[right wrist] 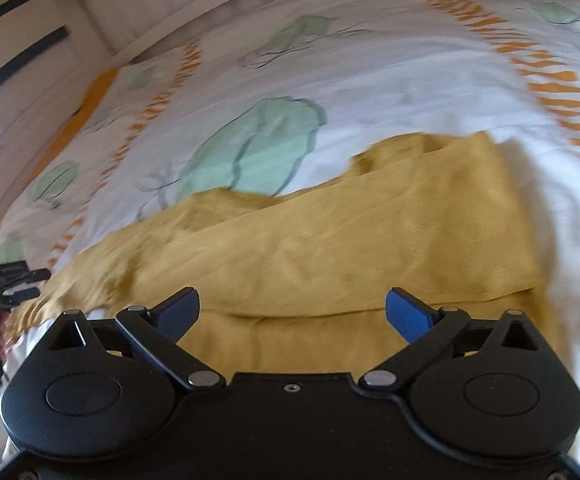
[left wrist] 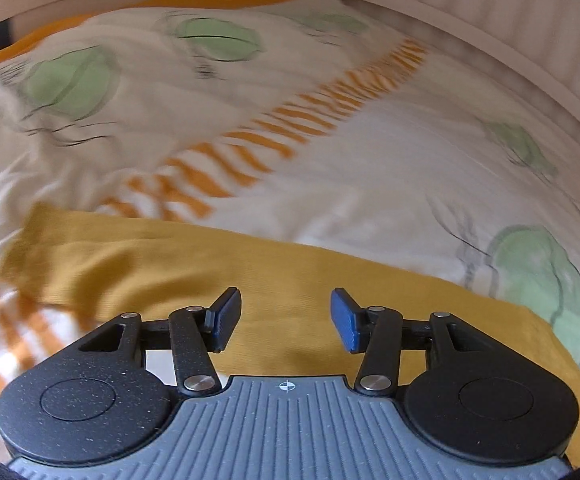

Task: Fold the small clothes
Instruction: 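Grasp the other sleeve with the left tool, fold it across, release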

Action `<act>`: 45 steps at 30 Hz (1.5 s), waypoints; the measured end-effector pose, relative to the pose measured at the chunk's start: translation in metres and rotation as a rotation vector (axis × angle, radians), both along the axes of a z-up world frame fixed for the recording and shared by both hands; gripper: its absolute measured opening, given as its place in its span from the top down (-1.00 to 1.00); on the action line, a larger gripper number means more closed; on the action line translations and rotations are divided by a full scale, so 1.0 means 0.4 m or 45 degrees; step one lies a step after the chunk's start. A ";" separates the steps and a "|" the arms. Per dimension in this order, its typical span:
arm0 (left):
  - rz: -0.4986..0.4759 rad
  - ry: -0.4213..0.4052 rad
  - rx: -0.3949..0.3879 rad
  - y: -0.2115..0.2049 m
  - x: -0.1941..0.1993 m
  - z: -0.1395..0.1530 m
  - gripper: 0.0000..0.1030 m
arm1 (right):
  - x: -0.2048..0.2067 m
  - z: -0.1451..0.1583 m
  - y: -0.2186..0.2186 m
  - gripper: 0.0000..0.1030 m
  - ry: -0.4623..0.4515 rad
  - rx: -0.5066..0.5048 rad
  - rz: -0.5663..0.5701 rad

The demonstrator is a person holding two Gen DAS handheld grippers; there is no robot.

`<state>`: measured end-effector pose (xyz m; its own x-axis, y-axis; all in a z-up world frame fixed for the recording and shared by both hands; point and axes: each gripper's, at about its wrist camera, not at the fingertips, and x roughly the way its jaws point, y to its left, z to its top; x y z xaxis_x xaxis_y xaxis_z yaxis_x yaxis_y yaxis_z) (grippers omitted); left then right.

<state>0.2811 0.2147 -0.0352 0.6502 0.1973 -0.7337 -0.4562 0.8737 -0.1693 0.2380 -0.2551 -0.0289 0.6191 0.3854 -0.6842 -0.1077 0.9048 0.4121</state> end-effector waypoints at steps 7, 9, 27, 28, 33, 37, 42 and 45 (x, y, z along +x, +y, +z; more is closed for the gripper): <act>0.280 -0.038 -0.130 0.163 -0.083 0.000 0.06 | -0.010 -0.003 0.050 -0.99 -0.021 0.009 0.080; 0.357 -0.049 -0.188 0.205 -0.107 0.000 0.06 | -0.009 -0.003 0.051 -0.99 -0.019 0.022 0.080; 0.562 -0.165 -0.445 0.355 -0.128 -0.115 0.04 | -0.007 -0.022 0.055 -0.99 0.023 0.057 0.053; 0.551 -0.188 -0.444 0.358 -0.126 -0.119 0.05 | -0.008 -0.023 0.057 -0.99 0.024 0.056 0.052; 0.543 -0.245 -0.443 0.349 -0.128 -0.116 0.72 | -0.006 -0.031 0.060 -0.99 0.037 0.054 0.052; 0.486 -0.301 -0.394 0.310 -0.110 -0.072 0.87 | -0.005 -0.033 0.062 -0.99 0.043 0.045 0.058; 0.260 -0.403 -0.260 0.183 -0.064 0.036 0.87 | -0.007 -0.023 0.060 -0.99 0.024 0.023 0.057; 0.110 -0.471 -0.248 0.078 -0.039 0.093 0.87 | -0.008 -0.013 0.056 -0.99 0.002 -0.014 0.051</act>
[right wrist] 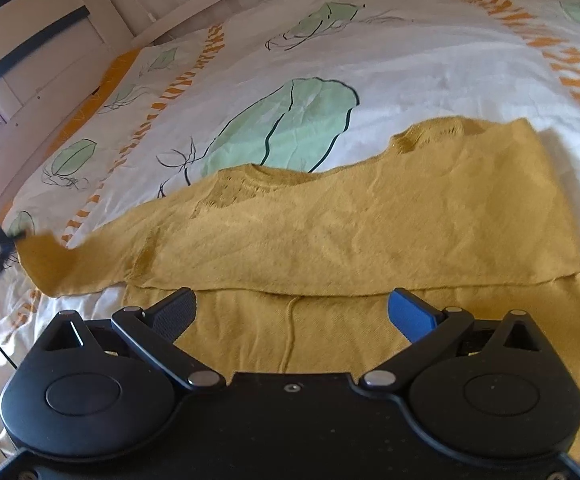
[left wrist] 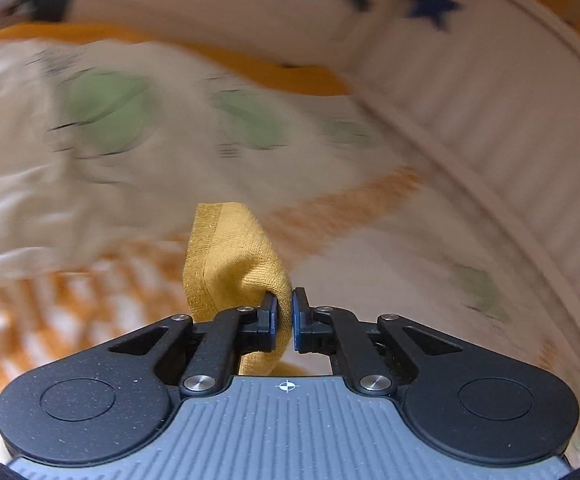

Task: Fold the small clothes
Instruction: 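Grasp the other sleeve with the left tool, fold it across, release, then move the right tool to the sweater side edge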

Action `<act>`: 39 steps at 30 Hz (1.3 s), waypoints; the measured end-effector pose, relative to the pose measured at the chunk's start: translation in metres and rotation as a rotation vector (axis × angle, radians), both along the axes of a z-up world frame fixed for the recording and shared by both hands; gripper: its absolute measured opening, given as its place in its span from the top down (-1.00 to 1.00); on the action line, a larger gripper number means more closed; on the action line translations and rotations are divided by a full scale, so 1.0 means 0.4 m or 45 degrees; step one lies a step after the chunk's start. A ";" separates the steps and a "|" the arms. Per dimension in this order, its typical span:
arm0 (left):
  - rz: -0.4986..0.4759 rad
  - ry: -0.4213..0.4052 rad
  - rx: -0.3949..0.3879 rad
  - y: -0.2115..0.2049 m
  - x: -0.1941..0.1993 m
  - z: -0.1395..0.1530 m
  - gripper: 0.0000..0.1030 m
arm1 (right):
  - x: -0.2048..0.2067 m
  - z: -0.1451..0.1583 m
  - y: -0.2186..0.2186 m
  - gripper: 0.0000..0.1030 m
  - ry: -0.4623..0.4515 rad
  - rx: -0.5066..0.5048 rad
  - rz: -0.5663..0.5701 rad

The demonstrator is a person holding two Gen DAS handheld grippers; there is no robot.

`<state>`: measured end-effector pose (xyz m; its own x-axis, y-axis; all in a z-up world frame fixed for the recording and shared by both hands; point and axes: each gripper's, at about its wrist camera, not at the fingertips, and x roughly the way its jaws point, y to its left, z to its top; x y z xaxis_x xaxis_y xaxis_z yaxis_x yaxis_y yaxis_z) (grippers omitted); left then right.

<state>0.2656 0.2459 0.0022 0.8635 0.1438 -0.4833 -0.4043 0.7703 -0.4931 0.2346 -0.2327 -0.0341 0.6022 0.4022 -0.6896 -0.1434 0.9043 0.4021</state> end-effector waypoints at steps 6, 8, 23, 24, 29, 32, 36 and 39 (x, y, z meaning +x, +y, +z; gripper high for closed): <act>-0.332 -0.074 0.083 -0.247 0.055 0.050 0.87 | 0.001 0.011 -0.013 -0.99 -0.012 -0.039 -0.020; -0.453 -0.076 0.096 -0.330 0.064 0.044 0.87 | 0.002 0.015 -0.024 -0.99 -0.009 -0.029 -0.035; -1.176 0.132 0.165 -0.675 0.095 -0.137 0.12 | 0.014 0.023 -0.086 -0.99 0.014 0.023 -0.132; -1.204 0.108 0.176 -0.678 0.092 -0.134 0.12 | 0.014 0.023 -0.089 -0.99 0.013 0.022 -0.137; -1.206 0.051 0.239 -0.676 0.070 -0.100 0.06 | 0.017 0.022 -0.096 -0.99 0.007 0.008 -0.157; -1.100 0.114 0.238 -0.664 0.075 -0.082 0.05 | 0.016 0.019 -0.093 -0.99 -0.003 0.004 -0.153; -0.872 0.258 0.255 -0.596 0.112 -0.067 0.05 | 0.017 0.012 -0.072 -0.99 -0.018 -0.041 -0.144; -0.780 0.283 0.279 -0.539 0.125 -0.045 0.05 | 0.031 0.011 -0.036 -0.99 -0.033 -0.119 -0.122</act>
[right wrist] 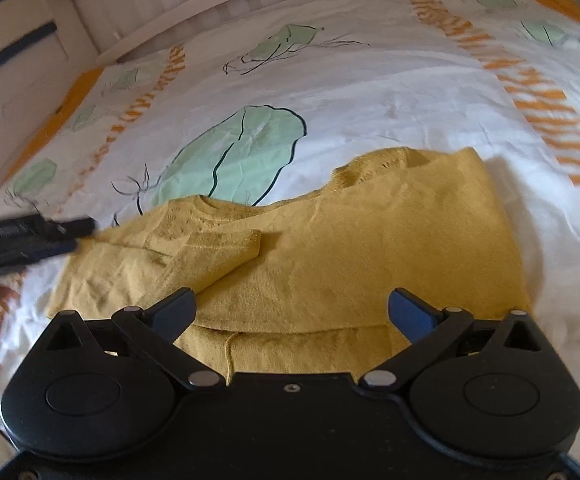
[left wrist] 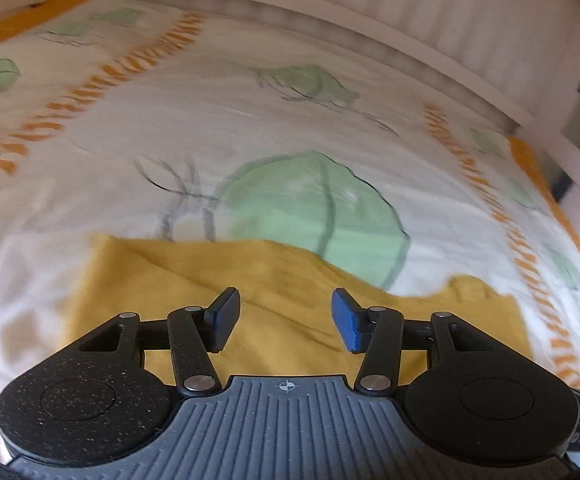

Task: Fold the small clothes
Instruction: 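Move the right tool to the sweater side edge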

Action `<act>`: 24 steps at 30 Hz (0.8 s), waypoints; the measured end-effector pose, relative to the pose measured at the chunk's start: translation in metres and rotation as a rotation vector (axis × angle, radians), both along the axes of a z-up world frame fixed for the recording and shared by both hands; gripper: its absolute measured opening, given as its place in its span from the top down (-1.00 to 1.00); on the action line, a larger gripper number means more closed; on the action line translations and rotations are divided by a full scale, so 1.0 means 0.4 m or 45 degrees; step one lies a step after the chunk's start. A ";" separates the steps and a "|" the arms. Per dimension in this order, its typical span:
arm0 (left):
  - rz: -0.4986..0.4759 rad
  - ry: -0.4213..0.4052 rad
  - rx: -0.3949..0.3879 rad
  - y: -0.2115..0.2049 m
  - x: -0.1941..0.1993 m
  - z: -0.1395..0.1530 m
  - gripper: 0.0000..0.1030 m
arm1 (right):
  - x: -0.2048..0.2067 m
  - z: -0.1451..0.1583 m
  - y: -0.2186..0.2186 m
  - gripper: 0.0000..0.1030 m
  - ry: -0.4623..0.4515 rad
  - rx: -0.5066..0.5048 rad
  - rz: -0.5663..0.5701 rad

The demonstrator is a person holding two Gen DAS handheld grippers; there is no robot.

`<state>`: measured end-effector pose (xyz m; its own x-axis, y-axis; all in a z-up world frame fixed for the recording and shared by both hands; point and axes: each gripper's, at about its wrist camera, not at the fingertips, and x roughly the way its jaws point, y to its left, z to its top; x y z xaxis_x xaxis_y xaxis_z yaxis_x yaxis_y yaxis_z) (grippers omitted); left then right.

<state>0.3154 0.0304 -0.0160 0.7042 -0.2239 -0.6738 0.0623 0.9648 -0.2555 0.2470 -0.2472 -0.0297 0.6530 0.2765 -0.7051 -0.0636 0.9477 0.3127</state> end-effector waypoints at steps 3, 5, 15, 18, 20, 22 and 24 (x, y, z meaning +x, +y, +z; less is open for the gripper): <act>0.032 0.014 0.010 0.044 0.006 0.012 0.03 | 0.027 0.003 0.058 -0.99 -0.018 -0.060 0.025; 0.058 0.037 0.003 0.070 0.011 0.009 0.03 | 0.051 0.001 0.114 -0.99 -0.023 -0.090 0.049; 0.109 0.066 -0.026 0.142 0.011 0.013 0.03 | 0.163 -0.067 0.372 -0.99 0.032 -0.402 0.167; 0.118 0.066 -0.048 0.157 0.010 0.015 0.02 | 0.144 -0.084 0.344 -0.99 0.070 -0.448 0.137; 0.135 0.064 -0.067 0.168 0.009 0.020 0.02 | 0.111 -0.086 0.293 -0.99 0.098 -0.446 0.093; 0.144 0.061 -0.085 0.175 0.009 0.024 0.02 | 0.079 -0.084 0.236 -0.99 0.122 -0.422 0.034; 0.149 0.059 -0.096 0.180 0.007 0.026 0.02 | 0.049 -0.075 0.179 -0.99 0.137 -0.382 -0.020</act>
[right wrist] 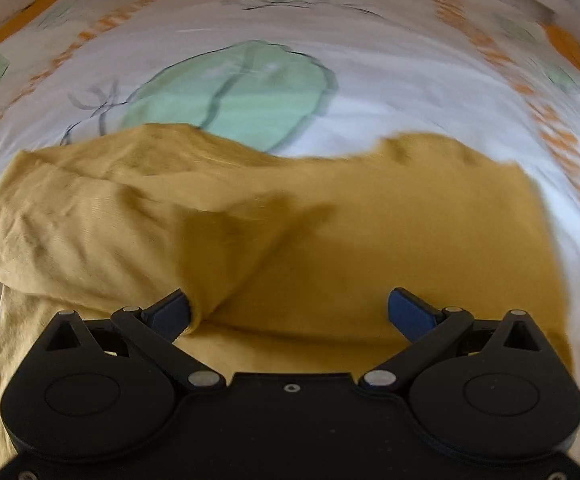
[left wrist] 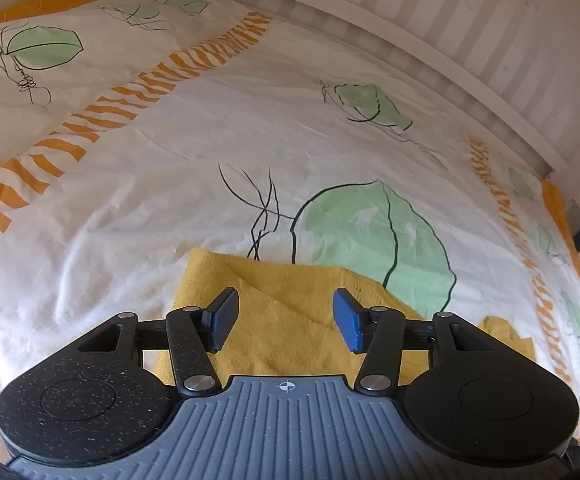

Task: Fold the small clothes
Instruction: 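Move the right tool to the sweater side edge, then grasp the side edge with the right tool and fold it over the body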

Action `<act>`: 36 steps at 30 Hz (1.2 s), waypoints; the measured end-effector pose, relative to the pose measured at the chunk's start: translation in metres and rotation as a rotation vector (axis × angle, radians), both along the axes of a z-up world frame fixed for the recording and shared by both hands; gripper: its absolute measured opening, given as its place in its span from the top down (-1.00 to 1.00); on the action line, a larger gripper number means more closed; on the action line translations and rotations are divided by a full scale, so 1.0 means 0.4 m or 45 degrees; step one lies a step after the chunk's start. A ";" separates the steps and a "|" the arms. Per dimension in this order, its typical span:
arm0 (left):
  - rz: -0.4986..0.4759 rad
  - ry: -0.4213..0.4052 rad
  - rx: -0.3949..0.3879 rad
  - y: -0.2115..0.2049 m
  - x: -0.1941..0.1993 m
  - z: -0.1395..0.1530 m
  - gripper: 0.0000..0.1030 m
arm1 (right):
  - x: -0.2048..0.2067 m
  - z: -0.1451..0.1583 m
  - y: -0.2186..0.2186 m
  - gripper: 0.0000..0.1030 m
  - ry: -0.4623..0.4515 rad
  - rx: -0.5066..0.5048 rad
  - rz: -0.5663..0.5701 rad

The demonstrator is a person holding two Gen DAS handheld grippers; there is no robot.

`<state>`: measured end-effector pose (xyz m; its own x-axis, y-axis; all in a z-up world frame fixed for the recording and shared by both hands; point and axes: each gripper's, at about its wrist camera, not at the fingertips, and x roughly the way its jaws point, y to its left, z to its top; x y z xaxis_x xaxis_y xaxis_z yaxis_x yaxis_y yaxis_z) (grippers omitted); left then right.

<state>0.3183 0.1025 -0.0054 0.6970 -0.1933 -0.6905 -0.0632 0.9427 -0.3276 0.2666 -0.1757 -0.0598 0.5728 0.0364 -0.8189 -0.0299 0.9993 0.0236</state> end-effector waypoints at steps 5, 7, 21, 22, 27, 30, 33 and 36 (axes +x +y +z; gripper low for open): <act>-0.011 0.008 0.003 0.001 -0.001 0.001 0.01 | -0.019 0.050 -0.057 -0.99 -0.093 0.175 -0.010; -0.009 0.010 0.004 0.001 0.000 0.001 0.01 | 0.001 0.050 -0.073 -0.99 -0.087 0.298 -0.014; -0.008 0.025 0.015 0.012 0.004 -0.003 0.00 | 0.051 -0.015 -0.095 0.10 0.005 0.481 -0.031; -0.009 0.026 0.016 0.012 0.004 -0.003 0.00 | 0.052 -0.015 -0.095 0.17 0.007 0.481 -0.027; -0.009 0.029 0.013 0.013 0.003 -0.004 0.00 | 0.054 -0.020 -0.089 0.13 0.013 0.512 -0.019; -0.003 0.029 0.014 0.017 0.002 -0.003 0.00 | 0.057 -0.023 -0.086 0.61 0.019 0.507 -0.043; 0.008 0.027 0.011 0.024 0.003 -0.002 0.00 | 0.064 -0.001 -0.069 0.76 0.038 0.524 -0.037; 0.031 0.024 0.002 0.036 0.003 -0.001 0.00 | 0.074 0.073 -0.042 0.77 0.004 0.605 0.047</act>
<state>0.3196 0.1168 -0.0059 0.6882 -0.1753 -0.7041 -0.0927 0.9412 -0.3249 0.2961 -0.1923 -0.0307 0.5616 0.4279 -0.7082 -0.0643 0.8759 0.4782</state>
